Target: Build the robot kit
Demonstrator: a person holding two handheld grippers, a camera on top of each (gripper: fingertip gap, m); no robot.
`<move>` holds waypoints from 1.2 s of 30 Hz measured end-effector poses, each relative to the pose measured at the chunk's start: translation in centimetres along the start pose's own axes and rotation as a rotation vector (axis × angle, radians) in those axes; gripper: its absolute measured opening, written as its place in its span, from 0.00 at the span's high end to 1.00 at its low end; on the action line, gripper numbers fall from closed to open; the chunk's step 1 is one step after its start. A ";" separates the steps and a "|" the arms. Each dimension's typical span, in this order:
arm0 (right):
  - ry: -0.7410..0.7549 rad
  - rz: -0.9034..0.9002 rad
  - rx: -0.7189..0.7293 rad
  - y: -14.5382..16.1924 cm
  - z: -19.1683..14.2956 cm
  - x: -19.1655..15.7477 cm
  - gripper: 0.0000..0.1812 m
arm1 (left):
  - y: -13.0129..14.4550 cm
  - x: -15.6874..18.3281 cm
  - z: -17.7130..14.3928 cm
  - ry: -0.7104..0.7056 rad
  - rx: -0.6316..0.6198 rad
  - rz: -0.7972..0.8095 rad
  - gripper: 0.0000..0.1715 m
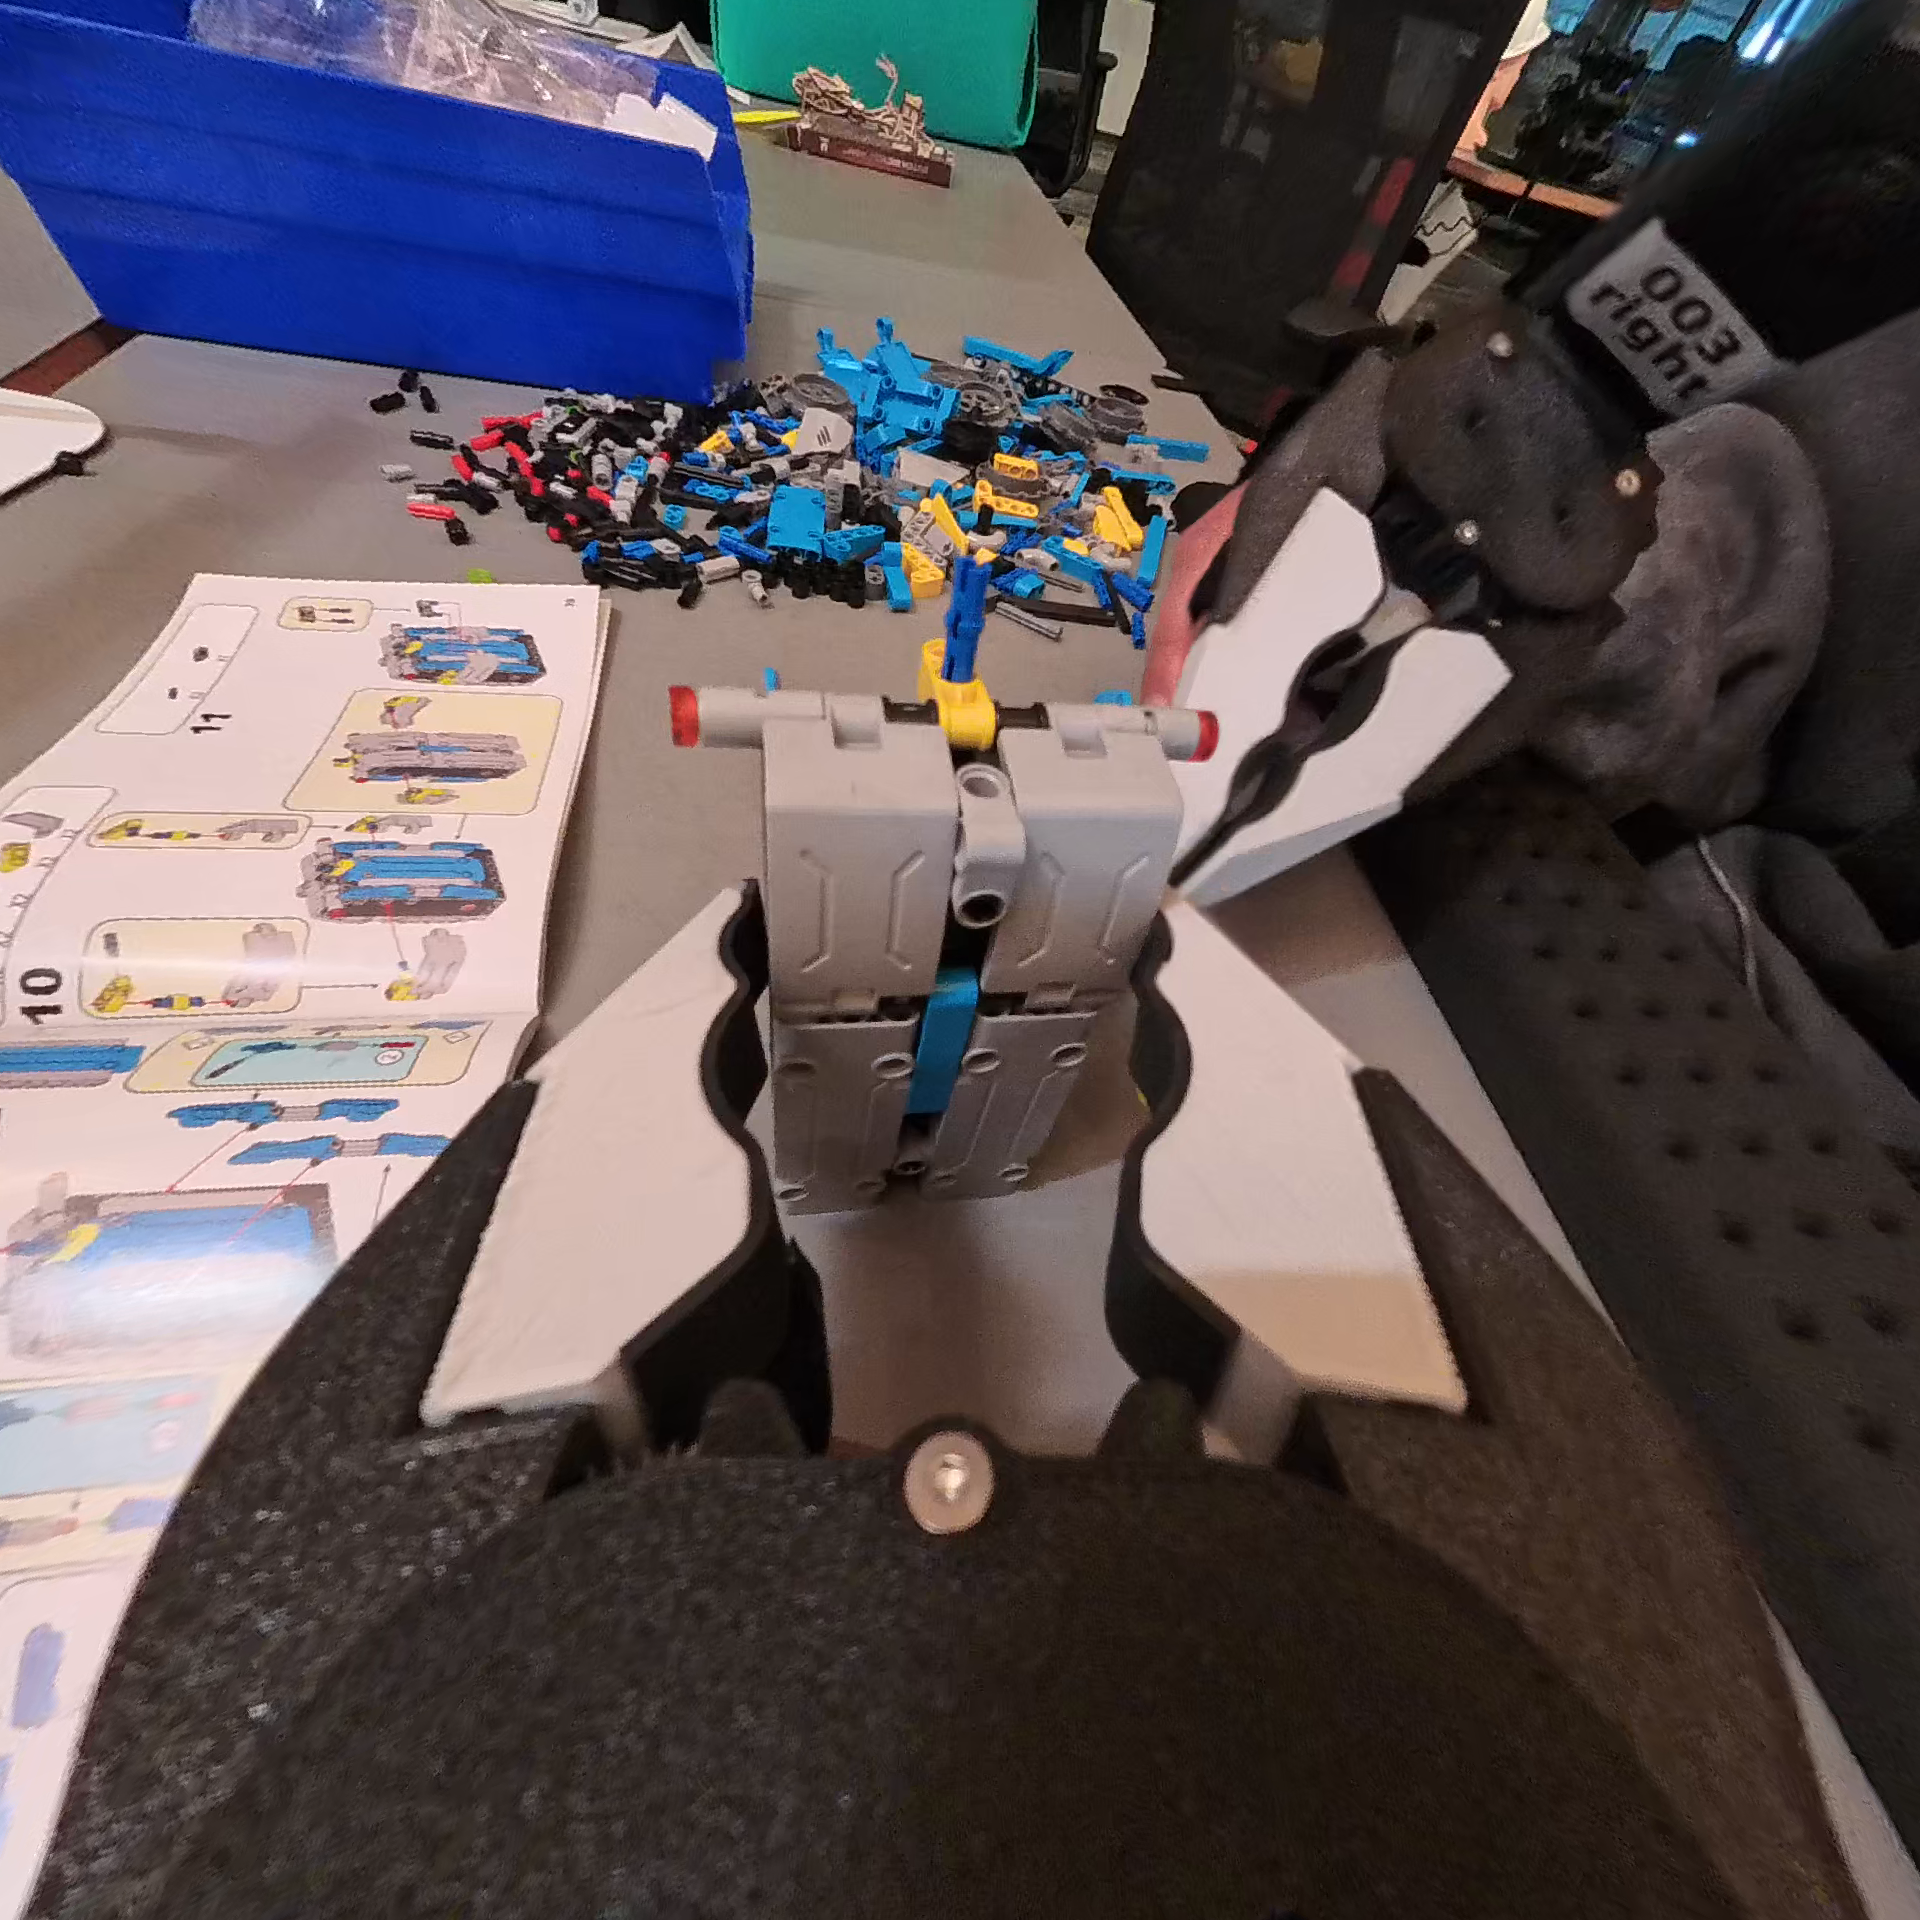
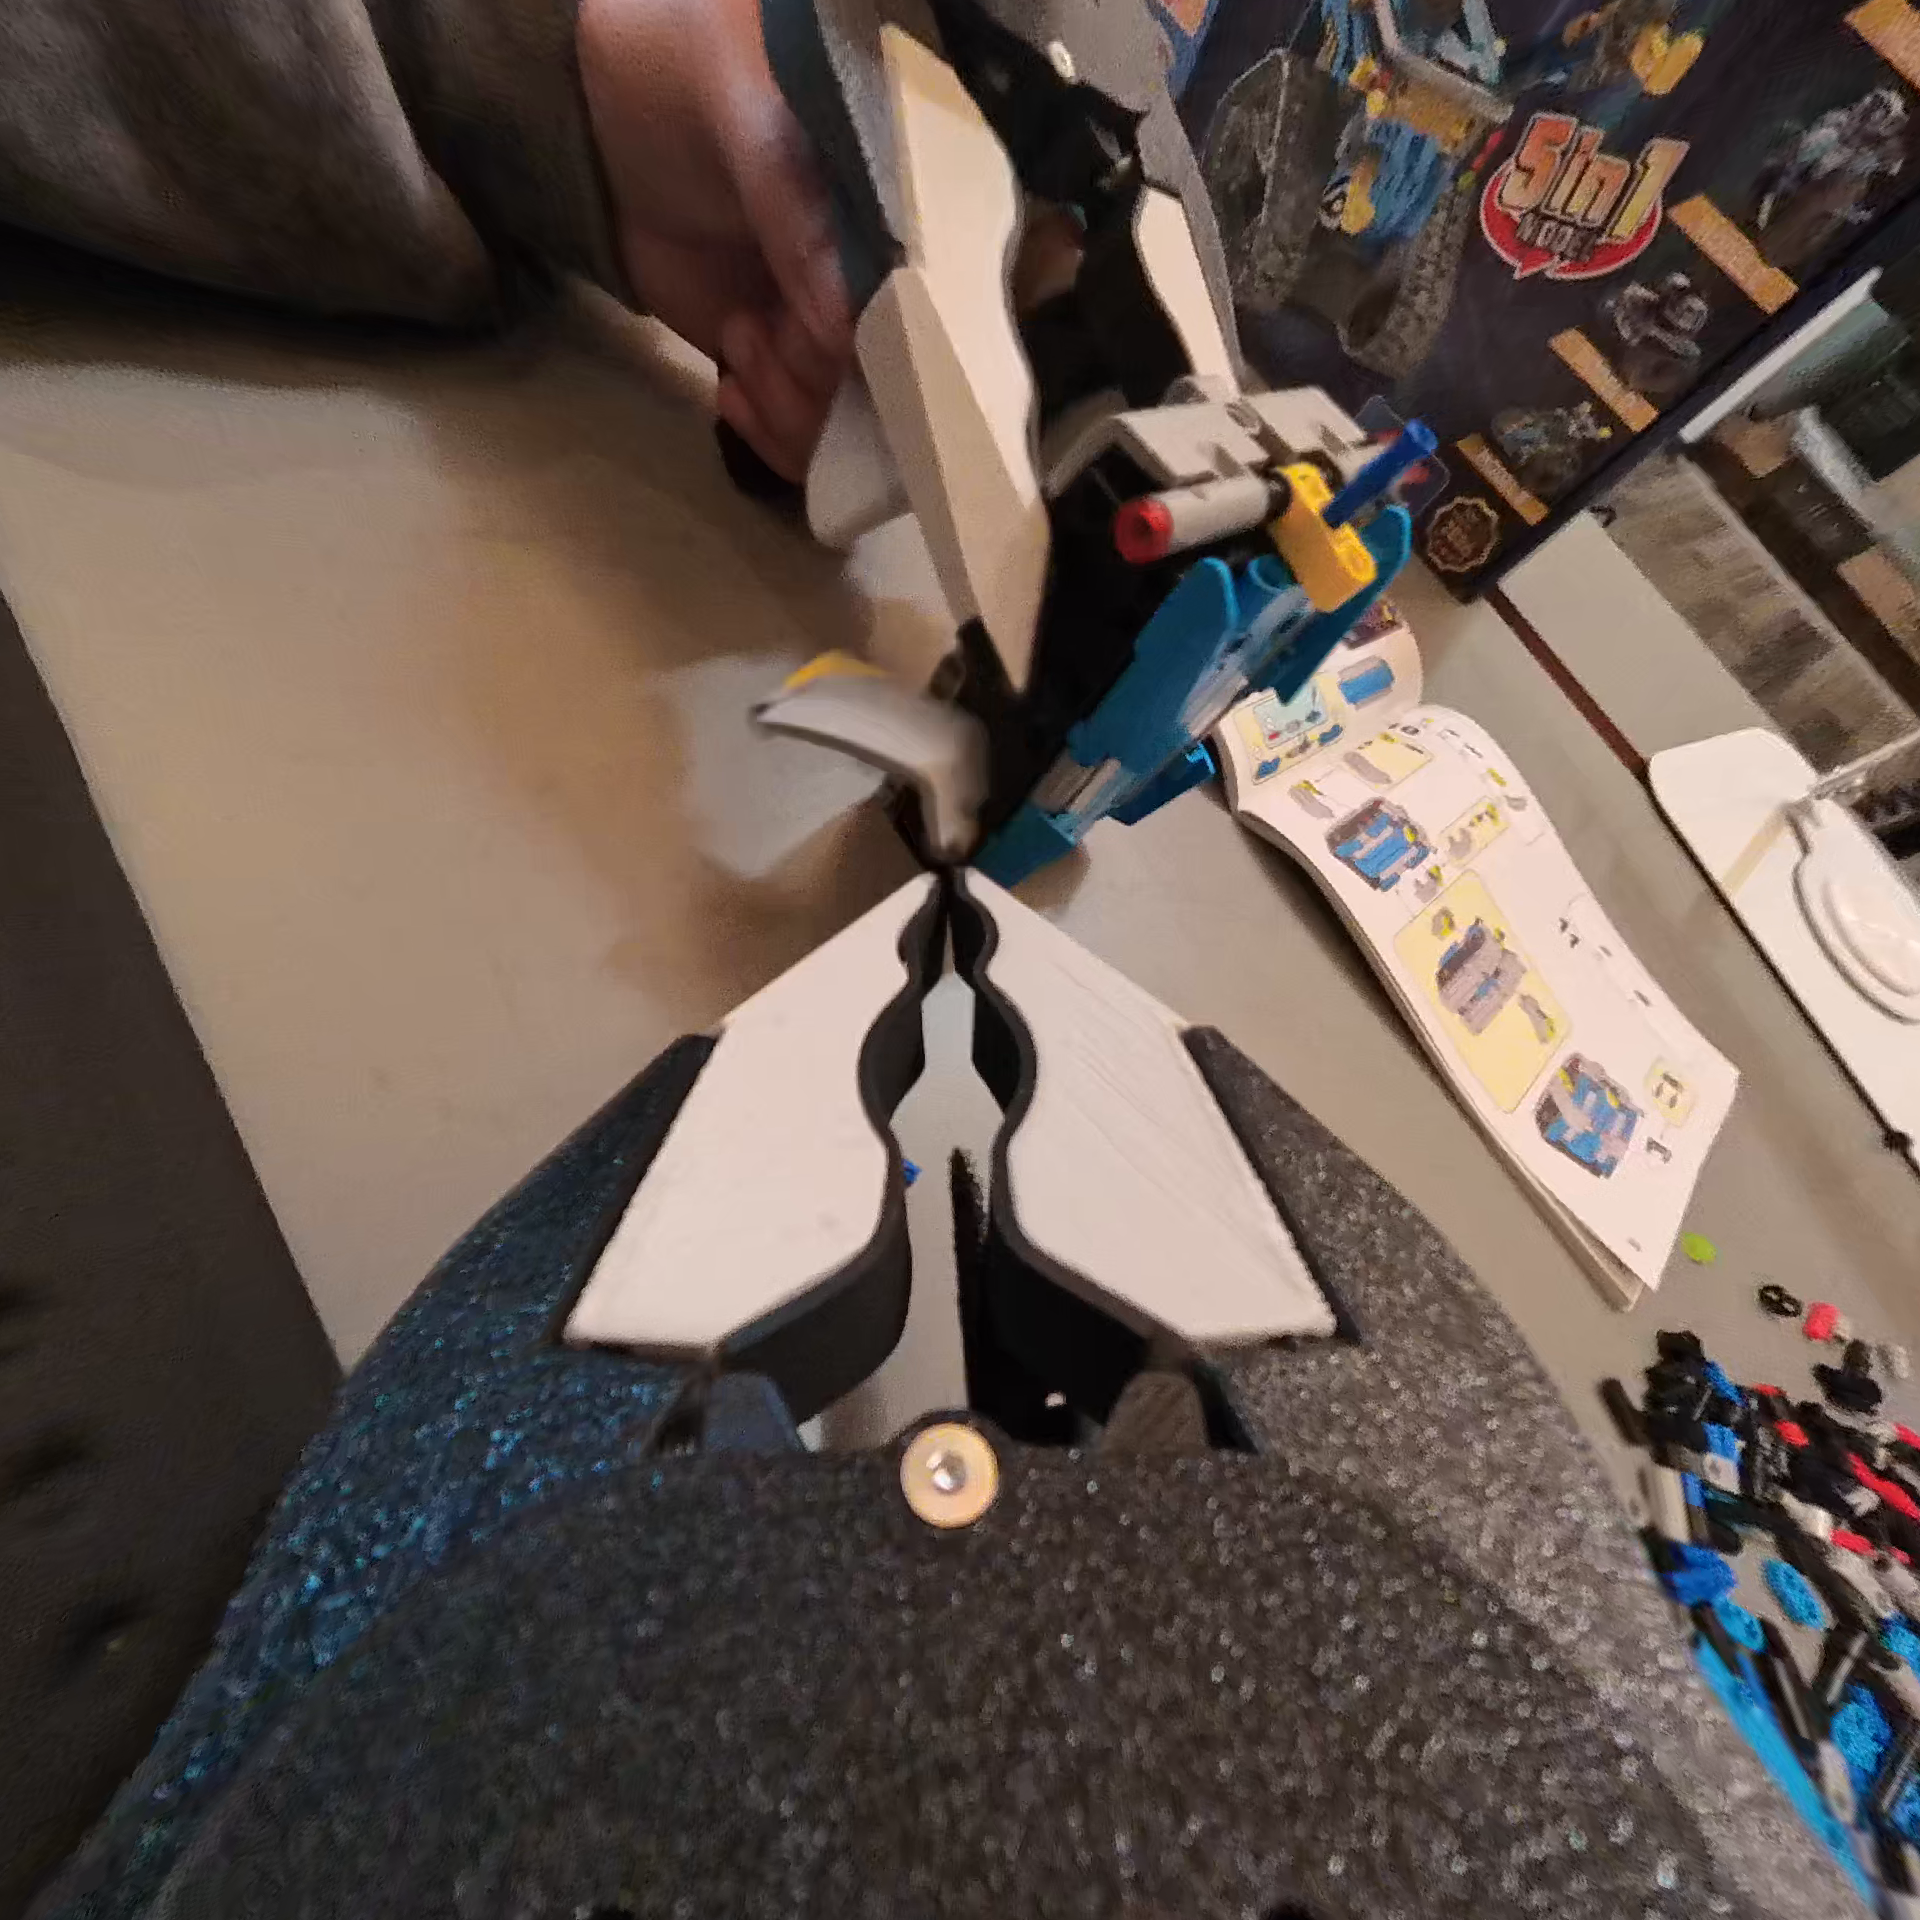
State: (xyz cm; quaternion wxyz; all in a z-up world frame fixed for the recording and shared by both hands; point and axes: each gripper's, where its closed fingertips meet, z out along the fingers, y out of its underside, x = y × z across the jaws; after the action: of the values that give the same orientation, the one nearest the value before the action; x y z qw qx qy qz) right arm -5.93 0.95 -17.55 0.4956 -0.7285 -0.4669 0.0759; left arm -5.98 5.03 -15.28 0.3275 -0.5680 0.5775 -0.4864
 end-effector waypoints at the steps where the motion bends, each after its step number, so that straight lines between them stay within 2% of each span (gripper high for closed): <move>1: 0.001 0.026 -0.001 0.1 -0.1 0.3 1.00 | 0.0 0.1 0.0 0.003 0.000 0.005 0.59; 2: -0.022 0.067 0.008 0.2 -0.2 0.5 0.97 | 0.0 0.1 0.0 0.002 -0.001 0.007 0.59; 4: -0.117 0.237 0.019 0.3 -0.1 0.6 0.77 | 0.0 0.1 0.0 -0.001 -0.001 0.008 0.59; 5: -0.197 0.330 0.013 0.4 0.1 0.1 0.74 | 0.0 0.1 0.0 0.000 -0.001 0.007 0.59; 7: -0.356 0.430 0.002 0.1 0.1 -1.5 0.76 | 0.0 0.1 0.0 0.004 -0.001 0.003 0.59; 9: -0.392 0.486 -0.055 -0.4 0.4 -2.5 0.75 | 0.0 0.0 0.0 0.001 0.001 -0.007 0.59; 12: -0.441 0.513 -0.107 -2.4 1.1 -5.7 0.74 | -0.1 -0.3 -0.1 -0.024 0.007 -0.006 0.58; 14: -0.373 0.484 -0.169 -2.7 2.4 -7.3 0.76 | -0.1 -0.5 -0.4 -0.044 0.011 -0.015 0.56; 15: -0.306 0.442 -0.238 -1.8 3.3 -7.3 0.76 | -0.1 -0.6 -0.6 -0.055 0.010 -0.022 0.55; 17: -0.210 0.408 -0.274 -1.0 4.5 -6.3 0.81 | -0.2 -0.6 -1.4 -0.073 0.020 -0.039 0.55; 20: -0.253 0.508 -0.251 -1.9 5.4 -5.8 0.87 | -0.4 -0.7 -3.4 -0.116 0.041 -0.077 0.55; 22: -0.238 0.451 -0.350 -0.3 5.9 -6.0 0.87 | 0.0 -0.4 -4.6 -0.131 0.037 -0.107 0.57; 23: -0.228 0.427 -0.334 -0.6 5.8 -5.9 0.96 | 0.7 -0.1 -5.1 -0.136 0.016 -0.117 0.58; 25: -0.187 0.375 -0.300 -1.1 5.2 -5.1 0.96 | 2.4 0.6 -6.0 -0.155 -0.037 -0.126 0.61; 27: -0.119 0.303 -0.160 -3.0 4.0 -3.6 0.96 | 3.3 2.8 -6.3 -0.092 -0.051 -0.141 0.66; 29: -0.094 0.259 -0.010 -5.1 2.6 -2.9 0.96 | 3.0 6.2 -6.2 0.058 -0.018 -0.191 0.66; 30: -0.091 0.242 0.078 -6.2 1.8 -2.8 0.96 | 2.4 7.3 -6.1 0.093 0.021 -0.204 0.66; 31: -0.050 0.243 0.089 -6.3 1.5 -2.3 0.96 | 1.9 7.7 -5.7 0.092 0.048 -0.202 0.66; 32: -0.056 0.236 0.109 -6.6 1.3 -2.5 0.96 | 1.8 8.0 -5.2 0.078 0.048 -0.184 0.70; 34: -0.056 0.227 0.202 -7.8 0.7 -2.8 0.96 | 1.8 8.5 -4.4 0.053 0.028 -0.128 0.91; 36: -0.046 0.214 0.251 -8.4 0.0 -2.6 0.96 | 0.8 9.1 -4.6 0.088 0.098 -0.156 0.93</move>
State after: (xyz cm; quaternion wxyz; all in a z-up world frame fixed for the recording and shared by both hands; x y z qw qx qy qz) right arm -12.45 -0.36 -11.80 0.5610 -0.7043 -0.3849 0.2027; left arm -11.77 -3.02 -12.99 0.2904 -0.5726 0.5210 -0.5624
